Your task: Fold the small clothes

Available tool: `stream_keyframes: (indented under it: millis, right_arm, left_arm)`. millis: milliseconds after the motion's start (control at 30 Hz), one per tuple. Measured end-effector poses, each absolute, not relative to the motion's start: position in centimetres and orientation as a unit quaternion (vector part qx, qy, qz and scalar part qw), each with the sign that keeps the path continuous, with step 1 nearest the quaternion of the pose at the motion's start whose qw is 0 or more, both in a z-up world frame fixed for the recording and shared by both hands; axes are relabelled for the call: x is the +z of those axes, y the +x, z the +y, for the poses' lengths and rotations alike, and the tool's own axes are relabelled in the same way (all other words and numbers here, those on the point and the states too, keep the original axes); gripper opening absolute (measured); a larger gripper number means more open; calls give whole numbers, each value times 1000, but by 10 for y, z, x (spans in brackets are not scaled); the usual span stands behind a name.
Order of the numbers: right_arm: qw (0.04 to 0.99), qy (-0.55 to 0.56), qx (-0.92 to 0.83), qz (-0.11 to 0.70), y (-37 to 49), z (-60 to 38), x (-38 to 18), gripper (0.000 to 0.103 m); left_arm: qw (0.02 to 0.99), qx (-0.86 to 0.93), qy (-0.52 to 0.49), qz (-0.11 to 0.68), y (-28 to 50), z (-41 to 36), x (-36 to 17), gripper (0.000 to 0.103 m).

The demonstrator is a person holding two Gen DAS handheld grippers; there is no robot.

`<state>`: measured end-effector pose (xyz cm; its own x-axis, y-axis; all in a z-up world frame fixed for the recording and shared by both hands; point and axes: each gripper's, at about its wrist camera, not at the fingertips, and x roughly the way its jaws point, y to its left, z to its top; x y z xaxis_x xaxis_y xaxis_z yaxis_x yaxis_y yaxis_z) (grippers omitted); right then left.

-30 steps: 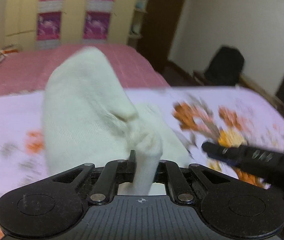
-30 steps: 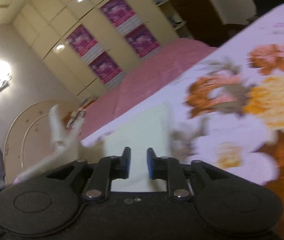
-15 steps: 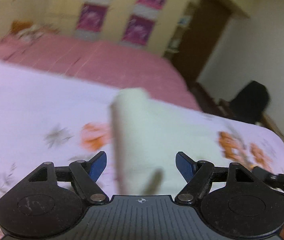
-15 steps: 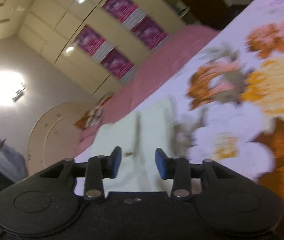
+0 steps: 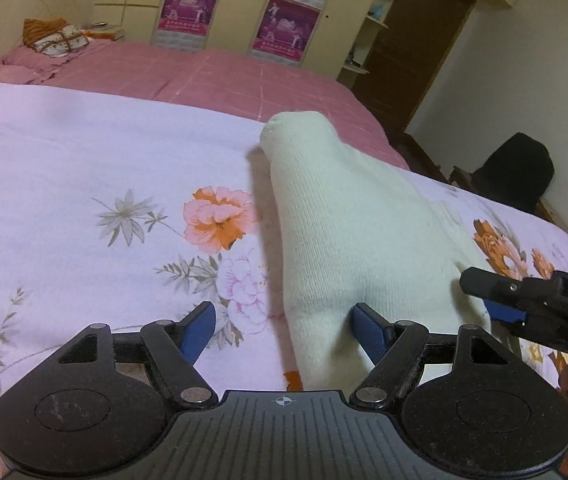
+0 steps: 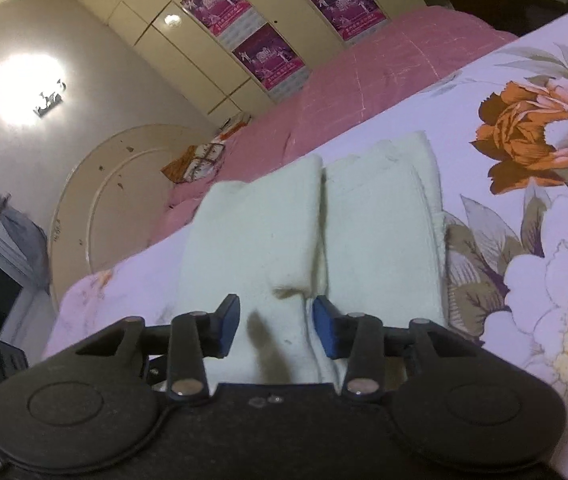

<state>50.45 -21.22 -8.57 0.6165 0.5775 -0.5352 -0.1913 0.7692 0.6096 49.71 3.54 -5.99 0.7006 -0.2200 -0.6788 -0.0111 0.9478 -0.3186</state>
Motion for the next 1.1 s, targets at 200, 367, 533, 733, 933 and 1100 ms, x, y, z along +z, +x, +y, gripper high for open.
stream_keyframes:
  millis: [200, 367, 533, 733, 933, 1100]
  right_arm:
    - [863, 282, 204, 365, 502, -224, -86, 41]
    - [838, 272, 260, 394, 510, -210, -91, 41]
    - [827, 312, 254, 393, 529, -218, -95, 33]
    - [869, 198, 246, 380, 519, -188, -77, 15]
    - [919, 114, 225, 302, 475, -189, -38, 14]
    - [913, 147, 181, 334, 469, -234, -50, 14]
  left_arm:
    - [911, -65, -145, 380, 503, 35, -68, 75]
    - [918, -65, -171, 352, 499, 42, -61, 75]
    - [914, -34, -205, 350, 521, 57, -58, 75]
    - [917, -32, -168, 360, 535, 43, -59, 75]
    - [937, -80, -102, 326, 527, -3, -32, 75]
    - [925, -90, -37, 367, 539, -44, -48, 75]
